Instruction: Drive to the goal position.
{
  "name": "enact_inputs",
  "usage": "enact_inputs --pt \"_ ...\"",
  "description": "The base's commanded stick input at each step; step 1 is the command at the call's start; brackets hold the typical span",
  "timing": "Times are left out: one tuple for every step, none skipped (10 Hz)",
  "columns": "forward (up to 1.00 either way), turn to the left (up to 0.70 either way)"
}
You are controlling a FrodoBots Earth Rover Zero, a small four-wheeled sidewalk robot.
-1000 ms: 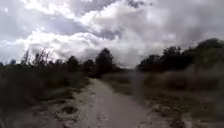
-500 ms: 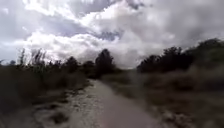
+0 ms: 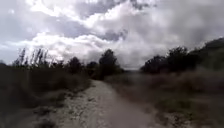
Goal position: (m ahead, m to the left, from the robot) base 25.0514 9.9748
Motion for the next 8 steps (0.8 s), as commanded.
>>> enact_inputs --pt "0.59 0.01" --pt "0.59 0.01" --pt "0.59 0.01" --pt "0.59 0.01" --pt "0.59 0.01" --pt "0.59 0.01" --pt "0.59 0.04" --pt "0.59 0.10"
